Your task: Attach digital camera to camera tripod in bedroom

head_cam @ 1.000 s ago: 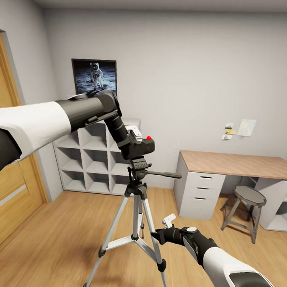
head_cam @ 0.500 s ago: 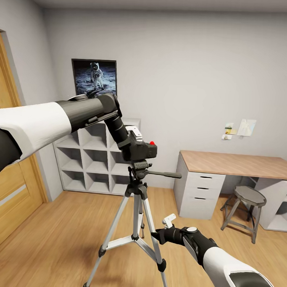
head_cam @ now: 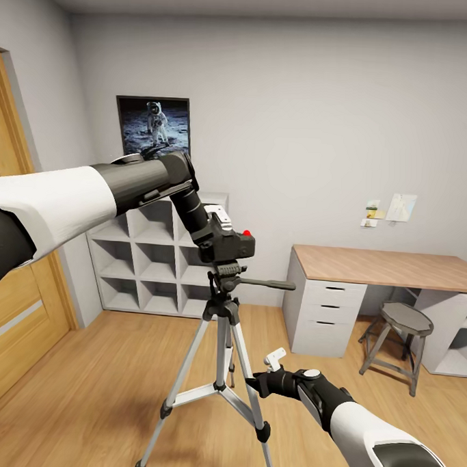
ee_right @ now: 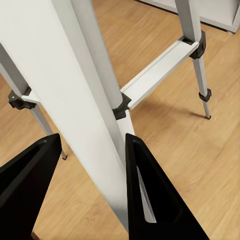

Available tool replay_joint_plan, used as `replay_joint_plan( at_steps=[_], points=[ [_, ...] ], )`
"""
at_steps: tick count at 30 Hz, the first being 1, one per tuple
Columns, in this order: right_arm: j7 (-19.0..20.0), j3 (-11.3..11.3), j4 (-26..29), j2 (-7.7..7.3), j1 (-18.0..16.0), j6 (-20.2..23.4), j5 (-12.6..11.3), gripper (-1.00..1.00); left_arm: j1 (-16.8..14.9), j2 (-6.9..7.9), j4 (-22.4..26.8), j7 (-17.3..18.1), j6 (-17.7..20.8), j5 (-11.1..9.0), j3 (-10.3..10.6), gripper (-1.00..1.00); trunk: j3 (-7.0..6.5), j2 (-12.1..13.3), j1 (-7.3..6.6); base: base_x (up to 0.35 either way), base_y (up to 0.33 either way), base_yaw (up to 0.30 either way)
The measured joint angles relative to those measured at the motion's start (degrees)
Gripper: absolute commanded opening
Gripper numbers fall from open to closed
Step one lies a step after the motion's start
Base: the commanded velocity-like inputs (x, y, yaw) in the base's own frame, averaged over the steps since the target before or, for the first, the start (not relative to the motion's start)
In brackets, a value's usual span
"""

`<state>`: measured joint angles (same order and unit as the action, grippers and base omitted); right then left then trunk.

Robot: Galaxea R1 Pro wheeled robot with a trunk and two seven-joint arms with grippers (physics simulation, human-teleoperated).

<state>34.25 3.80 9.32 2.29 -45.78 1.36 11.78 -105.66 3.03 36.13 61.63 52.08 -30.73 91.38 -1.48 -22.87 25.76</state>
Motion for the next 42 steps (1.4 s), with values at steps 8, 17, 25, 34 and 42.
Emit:
replay_joint_plan(
  at_steps=[8, 17, 25, 34, 42],
  points=[
    [0.00, -0.04, -0.01, 0.00, 0.00, 0.00, 0.04, -1.00, 0.00, 0.02, -0.11, 0.07, 0.01, 0.10, -0.01, 1.00, 0.00, 0.00, 0.00, 0.000, 0.000, 0.000],
    [0.00, -0.05, -0.02, 0.00, 0.00, 0.00, 0.03, -1.00, 0.00, 0.12, -0.49, 0.14, 0.10, 0.17, -0.76, 1.00, 0.00, 0.00, 0.00, 0.000, 0.000, 0.000],
    [0.00, -0.08, -0.01, 0.00, 0.00, 0.00, 0.08, -1.00, 0.00, 1.37, -1.90, -1.02, 0.20, 0.31, -6.64, 1.00, 0.00, 0.00, 0.00, 0.000, 0.000, 0.000],
    [0.00, -0.09, -0.02, 0.00, 0.00, 0.00, 0.11, -1.00, -0.01, 5.37, -1.95, -6.69, 0.25, 0.62, -28.45, 1.00, 0.00, -0.01, 0.00, 0.000, 0.000, 0.000],
    [0.01, 0.03, -0.01, 0.00, -0.01, 0.00, -0.01, -1.00, -0.01, 11.12, -2.02, -9.35, 0.29, 0.58, -37.56, 1.00, 0.00, 0.00, 0.00, 0.000, 0.000, 0.000]
  ],
)
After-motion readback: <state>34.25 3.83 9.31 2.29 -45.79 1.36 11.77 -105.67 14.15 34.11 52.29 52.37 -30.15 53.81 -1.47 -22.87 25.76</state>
